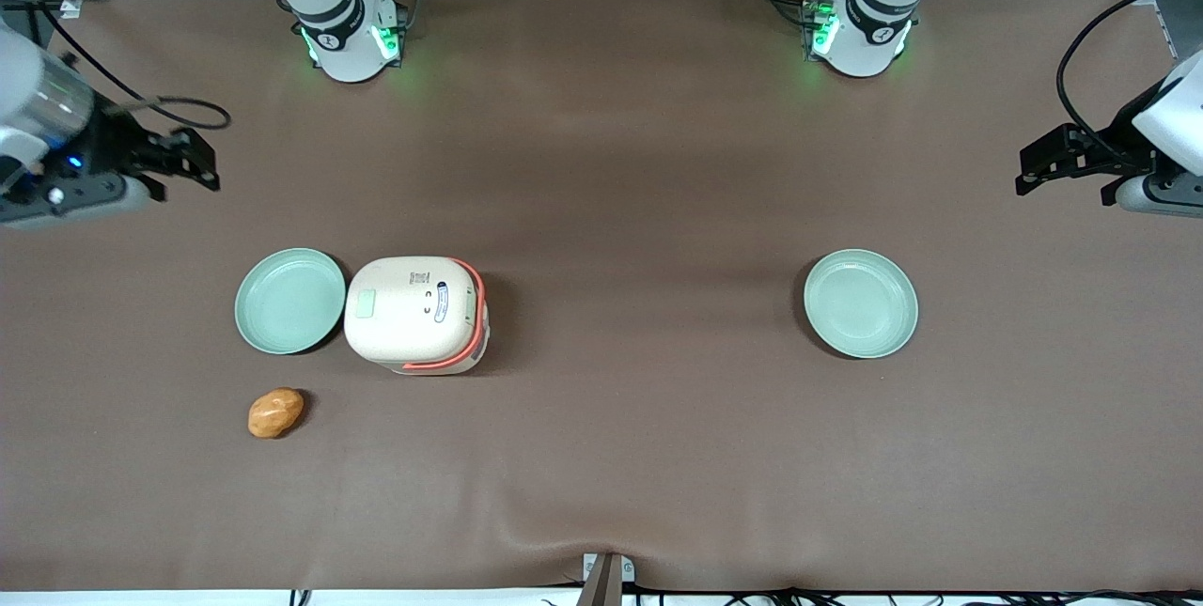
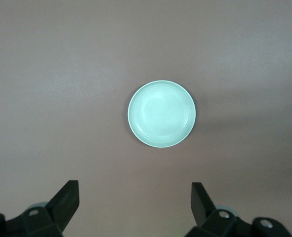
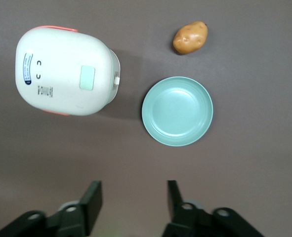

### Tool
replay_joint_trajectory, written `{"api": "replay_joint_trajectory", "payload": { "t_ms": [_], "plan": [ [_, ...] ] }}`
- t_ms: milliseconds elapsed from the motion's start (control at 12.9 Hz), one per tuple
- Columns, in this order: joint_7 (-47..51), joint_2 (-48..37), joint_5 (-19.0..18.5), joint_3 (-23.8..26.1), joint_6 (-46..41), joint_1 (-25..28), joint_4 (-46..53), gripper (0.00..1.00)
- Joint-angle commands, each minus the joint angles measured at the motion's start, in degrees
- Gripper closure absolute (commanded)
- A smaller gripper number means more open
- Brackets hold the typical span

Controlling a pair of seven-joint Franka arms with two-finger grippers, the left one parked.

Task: Press rice cooker button with right arm
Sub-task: 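Move the right gripper, fingers closed, over the rice cooker's green button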

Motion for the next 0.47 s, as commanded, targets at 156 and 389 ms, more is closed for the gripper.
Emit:
{"api": "replay_joint_trajectory", "payload": {
  "t_ms": [156,389],
  "plan": [
    [7.6,4.6,0.4,-0.3,7.9,3.5,-3.1,1.00],
    [9.3,8.1,0.3,-0.3,13.2,4.7,-4.2,1.00]
  ]
}}
